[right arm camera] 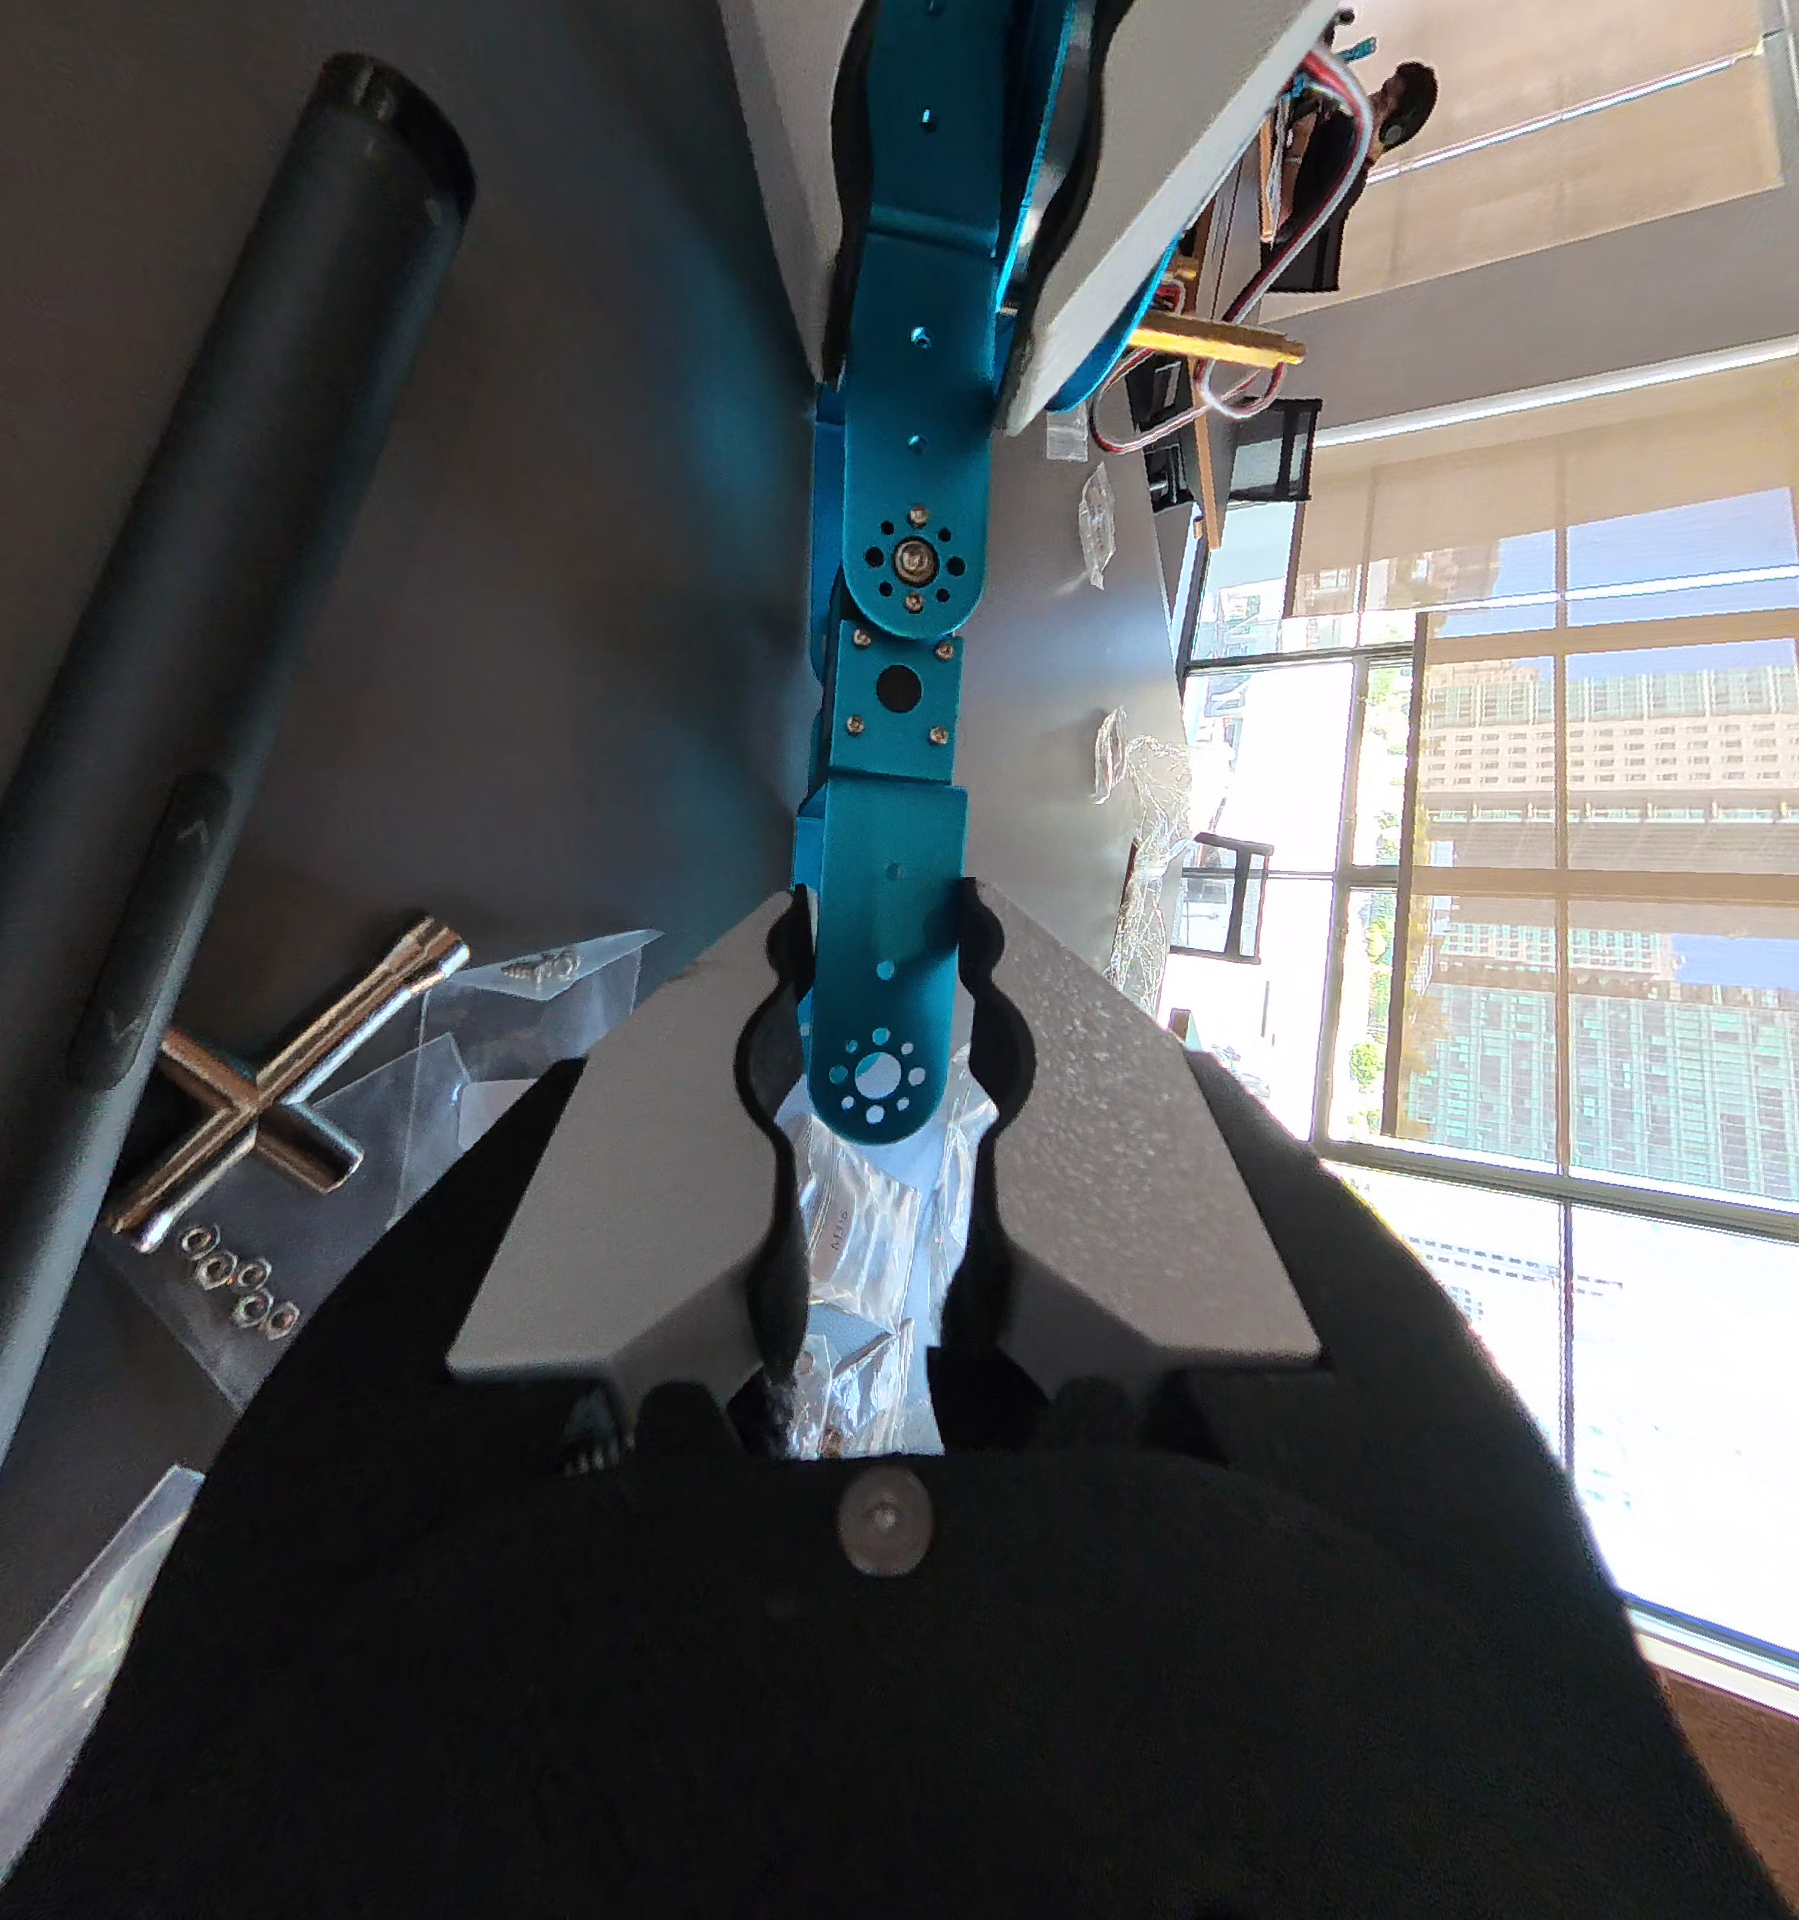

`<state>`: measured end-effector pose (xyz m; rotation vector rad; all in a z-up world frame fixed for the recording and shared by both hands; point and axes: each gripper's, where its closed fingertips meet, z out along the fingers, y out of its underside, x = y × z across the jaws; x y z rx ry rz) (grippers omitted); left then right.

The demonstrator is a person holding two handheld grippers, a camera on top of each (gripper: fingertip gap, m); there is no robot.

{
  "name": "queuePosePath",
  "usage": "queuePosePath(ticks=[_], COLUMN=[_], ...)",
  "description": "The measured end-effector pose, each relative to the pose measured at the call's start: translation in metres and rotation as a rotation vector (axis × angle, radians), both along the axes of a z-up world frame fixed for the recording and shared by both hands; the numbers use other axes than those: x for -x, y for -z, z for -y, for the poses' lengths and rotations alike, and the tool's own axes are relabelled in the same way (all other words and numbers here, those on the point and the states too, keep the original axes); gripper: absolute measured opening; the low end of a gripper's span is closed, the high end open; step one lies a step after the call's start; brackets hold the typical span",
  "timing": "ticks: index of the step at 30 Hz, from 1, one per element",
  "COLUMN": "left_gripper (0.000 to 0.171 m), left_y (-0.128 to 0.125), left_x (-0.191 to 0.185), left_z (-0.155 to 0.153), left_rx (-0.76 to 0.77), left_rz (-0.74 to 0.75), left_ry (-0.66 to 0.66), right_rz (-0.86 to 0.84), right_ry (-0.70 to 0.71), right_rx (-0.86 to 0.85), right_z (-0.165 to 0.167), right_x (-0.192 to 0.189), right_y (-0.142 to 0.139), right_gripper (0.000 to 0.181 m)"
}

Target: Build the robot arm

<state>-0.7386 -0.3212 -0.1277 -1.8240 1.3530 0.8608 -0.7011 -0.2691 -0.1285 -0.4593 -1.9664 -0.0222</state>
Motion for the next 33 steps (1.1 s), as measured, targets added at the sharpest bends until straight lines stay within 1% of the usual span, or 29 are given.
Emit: queuePosePath(ticks=[12, 16, 19, 21, 22, 24, 26, 28, 30, 32, 33], left_gripper=[0.025, 0.036, 0.040, 0.040, 0.039, 0.041, 0.049, 0.053, 0.054, 0.053, 0.054], left_y=[-0.001, 0.001, -0.006, -0.018, -0.028, -0.044, -0.057, -0.064, -0.067, -0.070, -0.073], left_x=[-0.002, -0.008, -0.013, -0.015, -0.016, -0.021, -0.021, -0.027, -0.037, -0.039, -0.040], left_z=[-0.003, -0.004, -0.001, 0.005, 0.010, 0.027, 0.050, 0.078, 0.104, 0.121, 0.127], left_rx=[0.011, 0.019, 0.003, -0.030, -0.051, -0.072, -0.090, -0.085, -0.085, -0.119, -0.128], left_rz=[0.016, 0.047, 0.108, 0.193, 0.260, 0.456, 0.645, 0.848, 1.013, 1.084, 1.094], left_ry=[0.008, 0.013, 0.011, -0.006, -0.021, -0.061, -0.122, -0.161, -0.170, -0.204, -0.225], right_rz=[-0.014, -0.015, -0.030, -0.063, -0.089, -0.152, -0.211, -0.272, -0.328, -0.376, -0.397], right_ry=[-0.021, -0.020, -0.018, 0.003, 0.032, 0.133, 0.269, 0.408, 0.565, 0.705, 0.751], right_rx=[-0.005, -0.011, 0.030, 0.066, 0.086, 0.141, 0.242, 0.349, 0.476, 0.641, 0.733], right_z=[0.004, 0.005, 0.008, 0.011, 0.011, 0.008, 0.009, 0.017, 0.026, 0.037, 0.043], right_x=[0.002, 0.002, 0.002, -0.004, -0.010, -0.035, -0.083, -0.150, -0.228, -0.299, -0.323], right_y=[-0.002, -0.002, -0.005, -0.015, -0.024, -0.047, -0.065, -0.076, -0.077, -0.069, -0.065], right_gripper=[0.027, 0.028, 0.037, 0.043, 0.044, 0.049, 0.052, 0.050, 0.047, 0.042, 0.041])
